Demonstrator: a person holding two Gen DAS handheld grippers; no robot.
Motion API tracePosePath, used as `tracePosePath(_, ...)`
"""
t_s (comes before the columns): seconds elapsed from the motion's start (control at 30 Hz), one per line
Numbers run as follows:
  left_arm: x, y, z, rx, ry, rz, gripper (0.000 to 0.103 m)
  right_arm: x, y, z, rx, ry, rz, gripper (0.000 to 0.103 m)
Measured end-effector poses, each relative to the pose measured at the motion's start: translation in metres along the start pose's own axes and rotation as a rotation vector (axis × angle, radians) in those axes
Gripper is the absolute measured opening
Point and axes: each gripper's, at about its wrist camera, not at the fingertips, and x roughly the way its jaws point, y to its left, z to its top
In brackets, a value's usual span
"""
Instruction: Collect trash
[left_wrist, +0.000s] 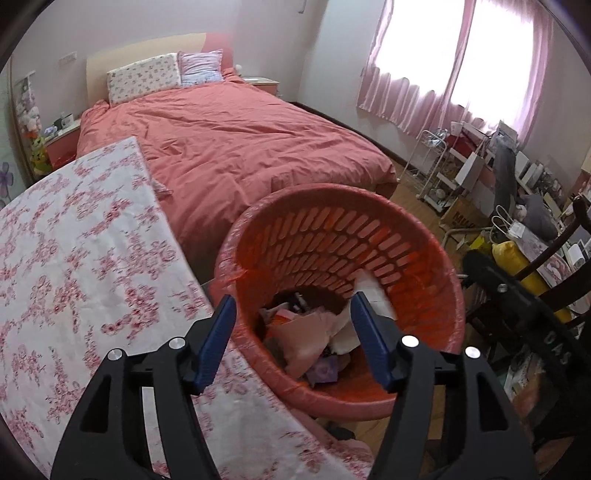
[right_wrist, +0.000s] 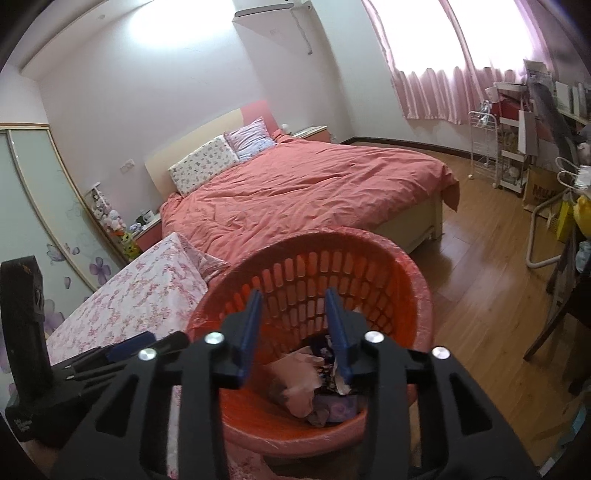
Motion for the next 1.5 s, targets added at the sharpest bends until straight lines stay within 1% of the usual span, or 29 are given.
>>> tracePosePath(0.07,-0.008,0.006,-0.003,-0.013,-0.005,0.011,0.064,-0.007,0.001,-0.001,-0.008,-0.011,-0.018,0.045)
tracePosePath(0.13,-0.021,0.013,-0.008,-0.022,-0.019,0.026,0.065,-0.015,0.002,0.0,-0.019,-0.027,-0.034,0.057)
tracePosePath(0.17,-0.026,0.017,-0.008,-0.024,-0.027,0.033,0.066,-0.019,0.003,0.0,-0.024,-0.037,-0.041,0.059)
tracePosePath(0.23,-0.043,0.025,-0.013,-0.026,-0.055,0.054,0.068,-0.033,0.008,-0.002,-0.039,-0.061,-0.049,0.068)
tracePosePath(0.27,-0.049,0.029,-0.015,-0.028,-0.066,0.062,0.069,-0.039,0.011,-0.003,-0.045,-0.071,-0.051,0.07)
tracePosePath(0.33,-0.067,0.036,-0.022,-0.036,-0.094,0.083,0.071,-0.056,0.019,-0.007,-0.064,-0.098,-0.057,0.08)
tracePosePath(0.37,-0.077,0.041,-0.026,-0.041,-0.11,0.095,0.073,-0.065,0.024,-0.01,-0.074,-0.113,-0.062,0.083)
tracePosePath(0.43,-0.1,0.047,-0.038,-0.052,-0.142,0.121,0.076,-0.08,0.033,-0.014,-0.092,-0.132,-0.062,0.094)
tracePosePath(0.47,-0.106,0.05,-0.042,-0.056,-0.154,0.131,0.081,-0.087,0.036,-0.017,-0.1,-0.137,-0.062,0.096)
tracePosePath(0.5,-0.114,0.052,-0.047,-0.06,-0.168,0.143,0.084,-0.095,0.041,-0.021,-0.112,-0.142,-0.059,0.098)
tracePosePath(0.53,-0.123,0.054,-0.054,-0.064,-0.185,0.157,0.085,-0.104,0.048,-0.026,-0.128,-0.147,-0.056,0.099)
tracePosePath(0.6,-0.137,0.057,-0.065,-0.074,-0.206,0.18,0.091,-0.117,0.056,-0.034,-0.151,-0.147,-0.056,0.099)
tracePosePath(0.7,-0.157,0.063,-0.084,-0.098,-0.23,0.214,0.095,-0.133,0.065,-0.047,-0.179,-0.147,-0.063,0.099)
tracePosePath(0.9,-0.187,0.068,-0.118,-0.136,-0.277,0.294,0.099,-0.164,0.081,-0.074,-0.203,-0.154,-0.063,0.099)
tracePosePath(1.07,-0.206,0.07,-0.14,-0.171,-0.323,0.358,0.1,-0.182,0.093,-0.093,-0.229,-0.163,-0.053,0.099)
tracePosePath(1.23,-0.221,0.067,-0.158,-0.191,-0.363,0.404,0.1,-0.201,0.104,-0.113,-0.253,-0.206,-0.037,0.099)
tracePosePath(1.37,-0.235,0.063,-0.173,-0.199,-0.397,0.437,0.1,-0.207,0.108,-0.122,-0.243,-0.182,-0.023,0.099)
tracePosePath(1.4,-0.237,0.062,-0.175,-0.2,-0.407,0.449,0.1,-0.208,0.11,-0.124,-0.24,-0.179,-0.029,0.099)
tracePosePath(1.5,-0.241,0.057,-0.18,-0.198,-0.421,0.481,0.1,-0.211,0.116,-0.13,-0.246,-0.182,-0.092,0.099)
